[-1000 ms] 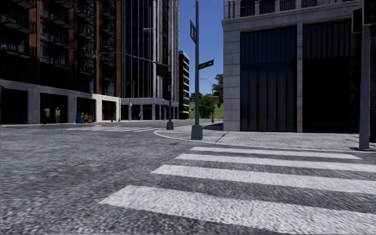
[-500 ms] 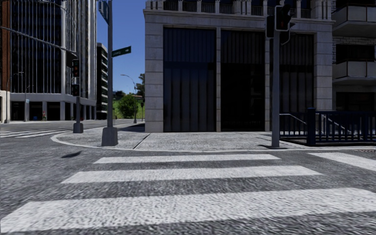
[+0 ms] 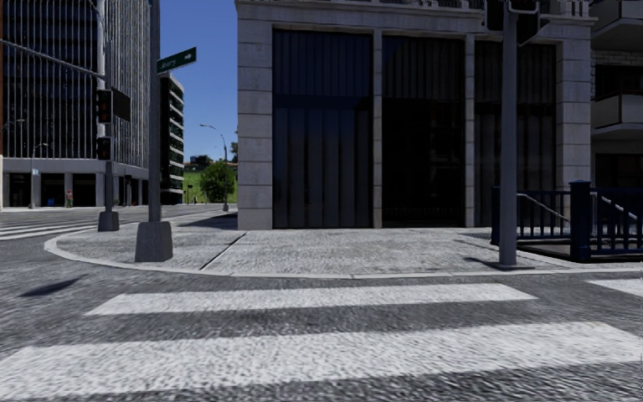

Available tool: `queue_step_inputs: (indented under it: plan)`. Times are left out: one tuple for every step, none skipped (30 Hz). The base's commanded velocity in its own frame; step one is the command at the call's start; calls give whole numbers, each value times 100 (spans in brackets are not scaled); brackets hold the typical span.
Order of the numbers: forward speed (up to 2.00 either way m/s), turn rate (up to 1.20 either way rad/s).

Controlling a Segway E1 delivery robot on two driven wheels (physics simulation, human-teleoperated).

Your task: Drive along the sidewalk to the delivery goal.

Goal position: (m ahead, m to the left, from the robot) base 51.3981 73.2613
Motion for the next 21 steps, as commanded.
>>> queue_step_inputs:
  plan:
    - [200, 0]
    - [200, 0]
    - [200, 0]
    - [200, 0]
    - [200, 0]
    - [200, 0]
    - [200, 0]
    - [200, 0]
    - [200, 0]
    - [200, 0]
    - [200, 0]
    - [200, 0]
    - [200, 0]
    - [200, 0]
    - [200, 0]
    - [200, 0]
    - [200, 0]
    - [200, 0]
    - [200, 0]
    - [200, 0]
    - [200, 0]
